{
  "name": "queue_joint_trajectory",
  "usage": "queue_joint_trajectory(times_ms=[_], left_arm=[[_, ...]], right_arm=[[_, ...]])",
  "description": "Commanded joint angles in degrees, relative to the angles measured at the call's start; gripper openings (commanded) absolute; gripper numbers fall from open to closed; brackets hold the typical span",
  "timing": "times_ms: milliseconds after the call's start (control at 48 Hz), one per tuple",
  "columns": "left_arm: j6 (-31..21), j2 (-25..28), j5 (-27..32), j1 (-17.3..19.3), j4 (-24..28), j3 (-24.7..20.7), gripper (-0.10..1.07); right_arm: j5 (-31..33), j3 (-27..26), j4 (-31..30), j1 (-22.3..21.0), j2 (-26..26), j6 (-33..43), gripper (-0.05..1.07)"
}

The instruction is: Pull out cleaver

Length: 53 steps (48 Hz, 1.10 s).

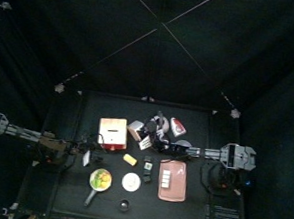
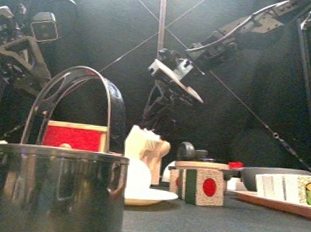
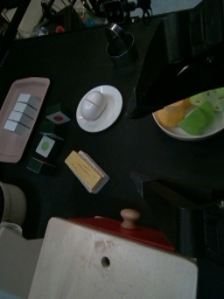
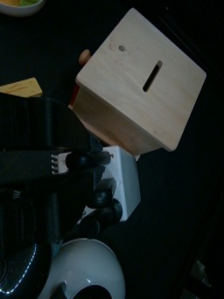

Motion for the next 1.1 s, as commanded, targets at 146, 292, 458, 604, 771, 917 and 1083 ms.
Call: queue_joint_trajectory(times_ms=[146,292,458,604,771,917,1083], left_arm=[[0.09,0.18,-0.18,0.09,-0.09,-0.79,0.88],[0.09,0.18,-0.18,0.09,-0.09,-0.62,0.88],[0.09,0.18,-0.18,0.18,-0.09,-0.53,0.88],[0.09,0.18,-0.18,0.09,-0.09,-0.62,0.88],[0.09,0.18,-0.09,0.09,0.0,-0.62,0.88],[0.09,0.18,-0.18,0.09,-0.09,-0.53,0.88],[0.09,0.18,0.0,0.09,-0.09,-0.44,0.88]], right_arm=[[3.52,-1.05,-0.97,2.02,-3.6,-0.09,0.38],[7.91,-1.23,-0.79,4.66,-5.19,-1.76,0.38],[9.23,-1.58,1.41,6.59,-6.86,-3.52,0.38],[9.32,-1.23,1.05,6.24,-6.06,-3.69,0.38],[11.43,-2.64,-0.35,6.24,-4.39,-3.69,0.38],[13.1,-4.83,-0.26,6.24,-1.32,-3.87,0.38],[22.41,-7.82,0.35,6.77,0.88,-8.0,0.38]])
